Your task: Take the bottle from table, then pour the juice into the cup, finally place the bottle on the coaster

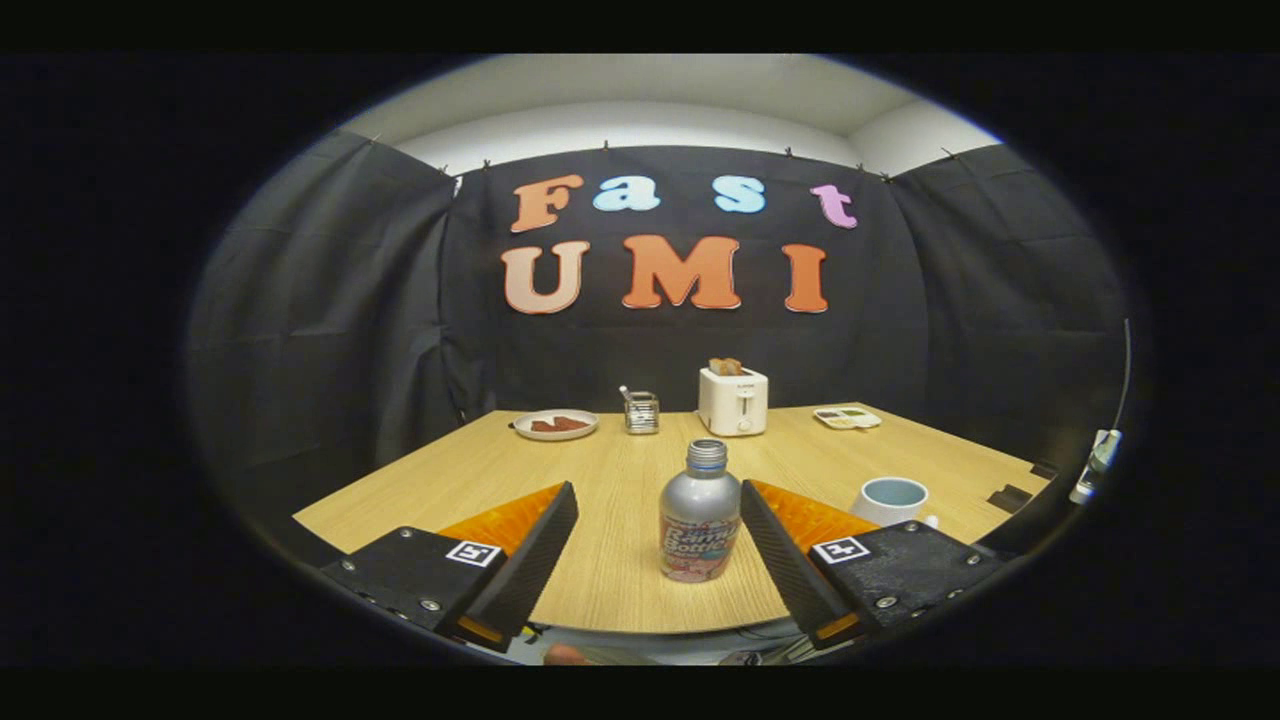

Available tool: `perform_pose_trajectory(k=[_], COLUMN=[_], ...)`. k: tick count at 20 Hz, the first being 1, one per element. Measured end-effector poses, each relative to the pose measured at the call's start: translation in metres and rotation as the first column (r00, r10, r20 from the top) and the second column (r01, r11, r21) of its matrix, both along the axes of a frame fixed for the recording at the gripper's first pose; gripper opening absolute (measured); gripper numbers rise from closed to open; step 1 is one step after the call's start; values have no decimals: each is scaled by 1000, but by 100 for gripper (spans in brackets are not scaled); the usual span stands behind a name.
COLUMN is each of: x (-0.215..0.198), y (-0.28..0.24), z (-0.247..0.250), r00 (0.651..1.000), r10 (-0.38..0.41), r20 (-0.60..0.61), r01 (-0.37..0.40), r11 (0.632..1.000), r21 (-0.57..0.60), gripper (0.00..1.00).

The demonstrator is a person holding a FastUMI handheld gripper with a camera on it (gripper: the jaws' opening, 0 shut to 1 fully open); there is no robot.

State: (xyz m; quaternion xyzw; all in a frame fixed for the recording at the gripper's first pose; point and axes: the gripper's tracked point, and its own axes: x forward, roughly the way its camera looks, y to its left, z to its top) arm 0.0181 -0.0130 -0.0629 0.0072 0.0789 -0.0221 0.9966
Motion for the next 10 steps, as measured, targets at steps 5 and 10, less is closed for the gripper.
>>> perform_pose_trajectory(k=[5,10], x=[8,15], y=[-7,-21], z=[-35,-71], r00=[996,980], r10=[-26,-75], r20=[-88,-184], r01=[26,68], r11=[1000,997], r21=[-6,-44], gripper=[97,97])
